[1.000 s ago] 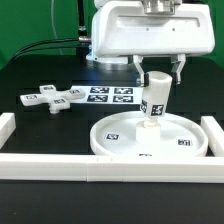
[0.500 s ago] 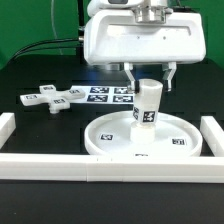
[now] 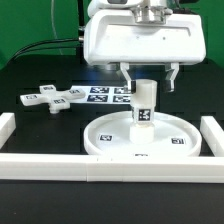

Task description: Assemble round table

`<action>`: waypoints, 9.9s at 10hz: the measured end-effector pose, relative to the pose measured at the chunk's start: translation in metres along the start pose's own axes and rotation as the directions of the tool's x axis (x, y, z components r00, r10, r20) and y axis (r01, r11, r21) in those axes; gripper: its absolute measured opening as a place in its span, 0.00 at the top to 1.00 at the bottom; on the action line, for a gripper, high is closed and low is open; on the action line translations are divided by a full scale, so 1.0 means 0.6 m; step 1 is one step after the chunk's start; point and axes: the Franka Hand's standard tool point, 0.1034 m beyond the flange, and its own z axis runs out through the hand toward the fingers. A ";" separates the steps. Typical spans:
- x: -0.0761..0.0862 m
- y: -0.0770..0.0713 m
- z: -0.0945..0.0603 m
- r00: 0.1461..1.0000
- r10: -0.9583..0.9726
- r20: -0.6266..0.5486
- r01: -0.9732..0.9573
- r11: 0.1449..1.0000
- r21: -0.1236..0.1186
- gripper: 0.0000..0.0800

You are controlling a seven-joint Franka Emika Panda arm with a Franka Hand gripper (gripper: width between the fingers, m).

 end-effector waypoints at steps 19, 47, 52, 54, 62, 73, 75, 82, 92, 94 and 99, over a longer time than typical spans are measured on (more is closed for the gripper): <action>-0.005 -0.011 -0.003 0.937 0.004 0.348 -0.059 0.988 0.146 0.19; -0.022 -0.024 0.007 0.081 0.968 0.236 -0.958 0.141 -0.251 0.49; -0.022 -0.025 0.008 0.070 0.967 0.244 -0.959 0.133 -0.251 0.26; -0.016 -0.034 0.008 0.164 0.953 0.256 -0.947 0.225 -0.230 0.20; -0.010 -0.036 0.007 0.831 0.444 0.336 -0.471 0.882 -0.001 0.19; 0.000 -0.032 0.012 0.855 -0.458 0.243 0.403 0.882 0.243 0.19; -0.001 -0.029 0.013 0.789 -0.577 0.210 0.522 0.810 0.267 0.19; -0.006 -0.022 0.022 0.458 -0.883 0.104 0.827 0.466 0.315 0.19; -0.018 -0.022 0.022 0.683 -0.704 0.196 0.645 0.707 0.290 0.48; -0.022 -0.030 0.022 0.844 -0.466 0.266 0.413 0.880 0.233 0.48; -0.021 -0.031 0.022 0.932 -0.167 0.322 0.126 0.982 0.144 0.48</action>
Offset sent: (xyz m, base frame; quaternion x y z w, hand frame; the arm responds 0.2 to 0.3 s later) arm -0.0064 -0.0197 0.0229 -0.0344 -0.0240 0.0063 0.9991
